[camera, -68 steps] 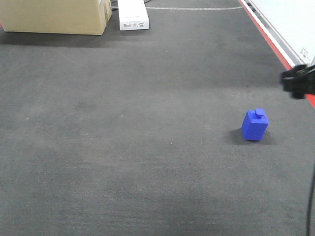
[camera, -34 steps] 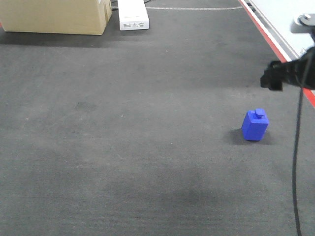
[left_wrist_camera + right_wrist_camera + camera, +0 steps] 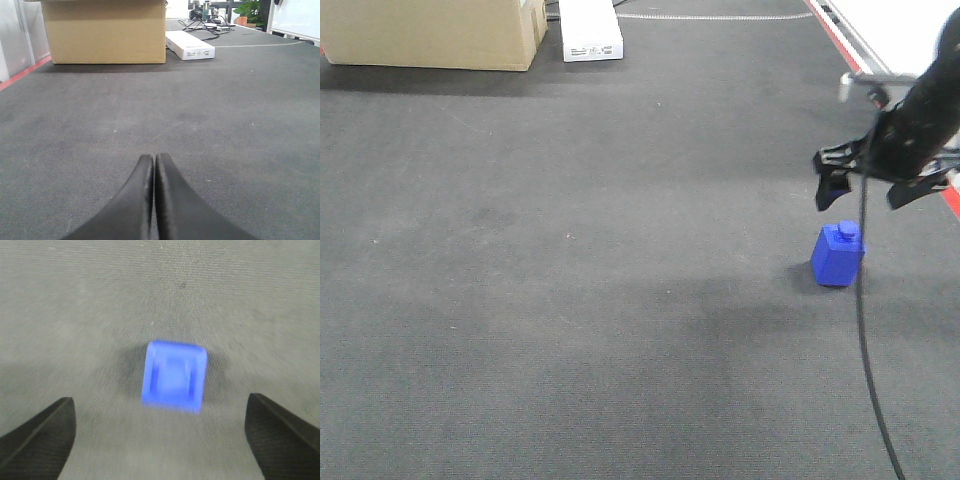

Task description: Pour parts from conveyor to right shelf

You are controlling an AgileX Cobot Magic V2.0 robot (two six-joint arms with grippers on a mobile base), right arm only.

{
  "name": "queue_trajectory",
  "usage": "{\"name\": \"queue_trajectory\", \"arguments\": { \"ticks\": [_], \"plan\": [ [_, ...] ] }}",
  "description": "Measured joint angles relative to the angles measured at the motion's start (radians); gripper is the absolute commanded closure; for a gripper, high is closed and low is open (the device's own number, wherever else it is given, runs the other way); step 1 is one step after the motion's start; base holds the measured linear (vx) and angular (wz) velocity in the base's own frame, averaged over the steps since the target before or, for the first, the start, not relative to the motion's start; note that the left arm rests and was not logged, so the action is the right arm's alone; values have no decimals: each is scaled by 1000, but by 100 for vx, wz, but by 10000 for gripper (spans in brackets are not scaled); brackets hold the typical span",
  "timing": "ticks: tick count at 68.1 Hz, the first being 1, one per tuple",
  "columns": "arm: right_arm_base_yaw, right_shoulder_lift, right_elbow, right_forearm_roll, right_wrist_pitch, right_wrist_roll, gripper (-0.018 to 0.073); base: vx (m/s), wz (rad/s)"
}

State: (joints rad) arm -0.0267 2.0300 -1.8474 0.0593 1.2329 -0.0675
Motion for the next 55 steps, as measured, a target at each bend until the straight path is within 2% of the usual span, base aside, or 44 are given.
{"name": "queue_trajectory", "arguments": {
  "ticks": [20, 39, 48, 55],
  "plan": [
    [0, 150, -45, -2, 1, 20, -62, 0, 0],
    [0, 209, -45, -2, -1, 22, -26, 0, 0],
    [0, 211, -45, -2, -2, 22, 61, 0, 0],
    [0, 211, -45, -2, -2, 22, 203, 0, 0]
  ]
}}
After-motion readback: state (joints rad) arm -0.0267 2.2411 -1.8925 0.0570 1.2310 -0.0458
